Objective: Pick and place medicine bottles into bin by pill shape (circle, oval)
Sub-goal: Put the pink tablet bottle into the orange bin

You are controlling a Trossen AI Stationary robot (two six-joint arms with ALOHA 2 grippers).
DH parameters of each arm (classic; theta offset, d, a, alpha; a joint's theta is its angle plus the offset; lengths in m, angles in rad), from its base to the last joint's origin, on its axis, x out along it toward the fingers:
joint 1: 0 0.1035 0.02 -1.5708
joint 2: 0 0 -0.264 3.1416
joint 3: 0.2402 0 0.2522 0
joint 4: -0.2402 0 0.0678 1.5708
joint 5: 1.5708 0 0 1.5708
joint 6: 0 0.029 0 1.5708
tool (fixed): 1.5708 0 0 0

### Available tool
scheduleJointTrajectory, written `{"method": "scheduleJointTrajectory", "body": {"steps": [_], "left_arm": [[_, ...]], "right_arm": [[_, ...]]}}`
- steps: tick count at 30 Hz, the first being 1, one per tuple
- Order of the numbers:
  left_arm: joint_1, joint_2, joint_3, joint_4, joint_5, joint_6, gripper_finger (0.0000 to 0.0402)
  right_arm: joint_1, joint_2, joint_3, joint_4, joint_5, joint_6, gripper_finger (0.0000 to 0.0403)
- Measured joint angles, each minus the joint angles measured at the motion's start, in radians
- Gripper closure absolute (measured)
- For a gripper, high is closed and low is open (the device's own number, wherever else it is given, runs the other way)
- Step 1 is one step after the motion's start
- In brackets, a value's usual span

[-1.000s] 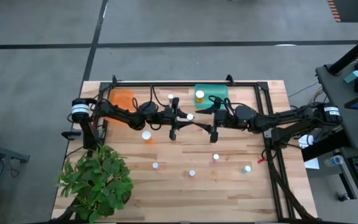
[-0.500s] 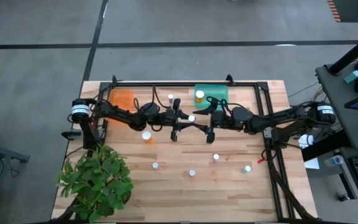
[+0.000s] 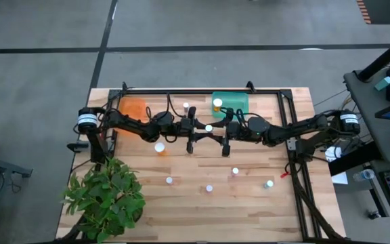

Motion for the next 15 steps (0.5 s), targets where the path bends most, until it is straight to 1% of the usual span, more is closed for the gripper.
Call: {"method": "scheduleJointTrajectory", "body": {"steps": [15], "left_arm": [[0.000, 0.000, -0.001, 0.000, -0.011, 0.005, 0.0328]], "right_arm": [[0.000, -0.011, 0.000, -0.004, 0.001, 0.007, 0.0302]]}}
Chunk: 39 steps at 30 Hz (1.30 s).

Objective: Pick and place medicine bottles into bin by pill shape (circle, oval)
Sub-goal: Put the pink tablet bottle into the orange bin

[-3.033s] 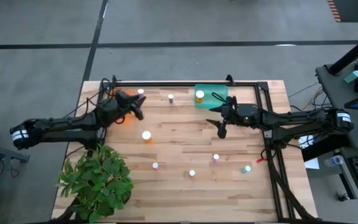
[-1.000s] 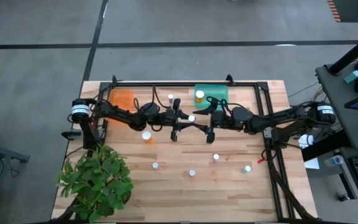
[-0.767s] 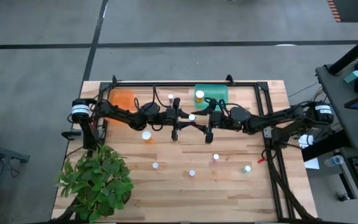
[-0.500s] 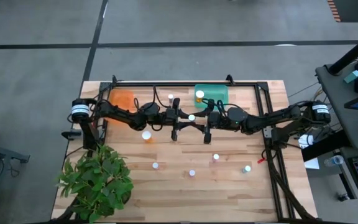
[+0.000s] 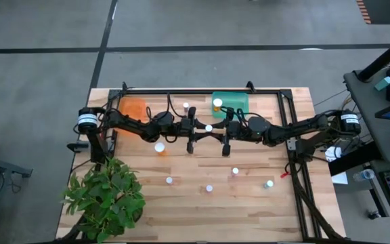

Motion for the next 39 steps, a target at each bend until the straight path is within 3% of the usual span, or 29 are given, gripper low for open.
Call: {"method": "scheduleJointTrajectory", "body": {"steps": [5, 16, 30, 39], "left_arm": [[0.000, 0.000, 0.000, 0.000, -0.001, -0.004, 0.0310], [0.000, 0.000, -0.002, -0.025, -0.025, -0.008, 0.0217], [0.000, 0.000, -0.010, -0.028, -0.024, -0.013, 0.0196], [-0.001, -0.002, -0.010, -0.054, -0.036, -0.021, 0.0099]], "right_arm": [[0.000, 0.000, 0.000, -0.001, 0.000, 0.001, 0.0319], [0.000, 0.000, -0.002, -0.015, -0.005, 0.000, 0.0315], [0.000, -0.006, -0.002, -0.040, -0.005, 0.047, 0.0314], [0.000, -0.006, -0.002, -0.054, 0.000, 0.080, 0.0314]]}}
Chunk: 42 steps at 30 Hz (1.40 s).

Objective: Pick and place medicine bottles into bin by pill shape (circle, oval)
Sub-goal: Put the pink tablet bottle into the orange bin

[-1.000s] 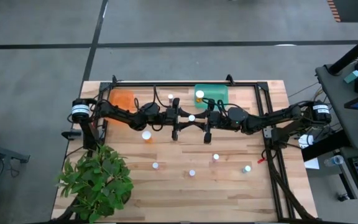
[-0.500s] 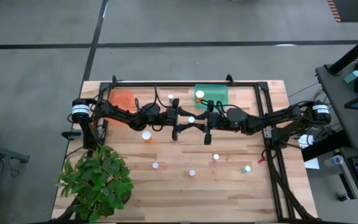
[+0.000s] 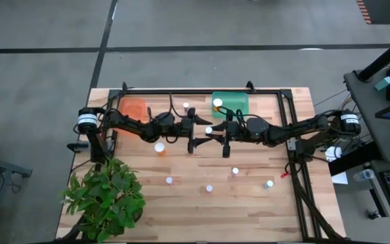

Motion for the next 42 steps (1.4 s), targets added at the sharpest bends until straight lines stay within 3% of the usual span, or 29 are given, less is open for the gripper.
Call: {"method": "scheduleJointTrajectory", "body": {"steps": [11, 18, 25, 29, 36, 42], "left_arm": [[0.000, -0.001, 0.000, -0.046, 0.007, 0.007, 0.0077], [0.001, -0.033, -0.001, -0.136, 0.008, 0.009, 0.0077], [0.002, -0.063, 0.007, -0.204, 0.008, 0.008, 0.0077], [0.001, -0.052, 0.044, -0.193, 0.007, -0.043, 0.0077], [-0.019, -0.011, 0.094, -0.203, 0.018, 0.021, 0.0077], [-0.069, 0.000, 0.146, -0.250, 0.070, 0.249, 0.0077]], "right_arm": [[0.000, -0.050, 0.000, -0.094, 0.052, 0.001, 0.0314], [0.000, -0.171, 0.000, -0.343, 0.143, -0.053, 0.0314], [0.000, -0.329, -0.001, -0.709, 0.192, -0.062, 0.0314], [0.002, -0.342, -0.029, -0.781, 0.219, -0.074, 0.0314], [0.013, -0.308, -0.042, -0.777, 0.065, -0.109, 0.0314], [-0.013, -0.323, -0.043, -0.776, -0.145, 0.038, 0.0314]]}}
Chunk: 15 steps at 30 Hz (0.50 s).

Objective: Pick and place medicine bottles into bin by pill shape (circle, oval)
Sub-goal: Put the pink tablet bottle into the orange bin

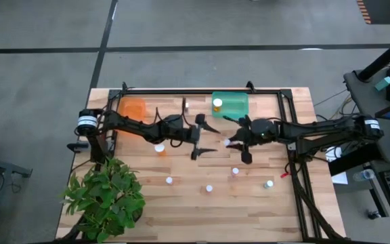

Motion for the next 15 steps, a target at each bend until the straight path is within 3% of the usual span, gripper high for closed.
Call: {"method": "scheduleJointTrajectory", "body": {"steps": [3, 9, 15], "left_arm": [[-0.030, 0.000, 0.057, -0.091, 0.003, 0.096, 0.0077], [-0.066, 0.000, 0.153, -0.274, 0.002, 0.231, 0.0077], [-0.067, 0.015, 0.160, -0.265, 0.037, 0.237, 0.0077]], "right_arm": [[-0.024, -0.001, 0.000, 0.000, -0.145, 0.116, 0.0314], [-0.038, 0.018, 0.000, 0.000, -0.311, 0.259, 0.0314], [-0.038, 0.028, 0.000, 0.007, -0.352, 0.327, 0.0314]]}}
